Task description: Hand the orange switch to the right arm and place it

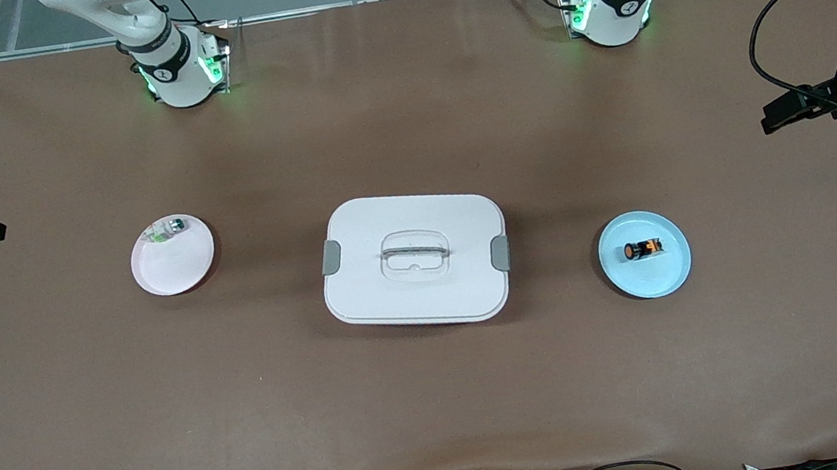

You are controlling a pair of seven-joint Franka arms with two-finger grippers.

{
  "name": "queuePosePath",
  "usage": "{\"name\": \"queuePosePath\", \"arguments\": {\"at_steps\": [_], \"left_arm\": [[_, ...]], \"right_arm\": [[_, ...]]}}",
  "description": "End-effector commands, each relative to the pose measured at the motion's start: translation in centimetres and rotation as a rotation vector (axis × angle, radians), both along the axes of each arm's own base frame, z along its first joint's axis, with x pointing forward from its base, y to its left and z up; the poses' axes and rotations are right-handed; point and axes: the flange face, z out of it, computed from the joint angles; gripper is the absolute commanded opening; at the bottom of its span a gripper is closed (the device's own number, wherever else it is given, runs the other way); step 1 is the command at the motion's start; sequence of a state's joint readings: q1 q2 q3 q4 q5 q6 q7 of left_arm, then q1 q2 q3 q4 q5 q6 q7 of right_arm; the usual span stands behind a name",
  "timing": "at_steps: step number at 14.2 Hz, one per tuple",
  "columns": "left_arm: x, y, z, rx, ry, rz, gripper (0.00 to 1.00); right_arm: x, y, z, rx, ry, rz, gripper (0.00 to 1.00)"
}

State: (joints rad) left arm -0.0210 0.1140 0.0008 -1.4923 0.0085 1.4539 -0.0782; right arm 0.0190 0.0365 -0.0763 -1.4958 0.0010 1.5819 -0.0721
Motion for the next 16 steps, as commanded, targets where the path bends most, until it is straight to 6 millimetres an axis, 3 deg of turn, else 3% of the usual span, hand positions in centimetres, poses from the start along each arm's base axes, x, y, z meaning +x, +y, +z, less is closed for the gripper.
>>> {"name": "queuePosePath", "arguments": {"at_steps": [1,8,14,16], "left_arm": [[1.0,-0.8,-1.4,0.031,0.036,-0.037,1.00],[4.1,-0.4,-6.7,0.017,0.034,-0.013,1.00],[4.1,-1.9,-11.2,-0.030,0.015,0.023,1.00],[4.0,-3.2,-12.2,-0.035,0.003,0.011,1.00]], "right_arm": [[0.2,-0.1,0.7,-0.018,-0.006,0.004,1.00],[0.2,0.0,0.5,-0.014,-0.005,0.006,1.00],[0.3,0.0,0.5,-0.013,-0.005,0.005,1.00],[0.3,0.0,0.4,-0.014,-0.003,0.005,1.00]]}}
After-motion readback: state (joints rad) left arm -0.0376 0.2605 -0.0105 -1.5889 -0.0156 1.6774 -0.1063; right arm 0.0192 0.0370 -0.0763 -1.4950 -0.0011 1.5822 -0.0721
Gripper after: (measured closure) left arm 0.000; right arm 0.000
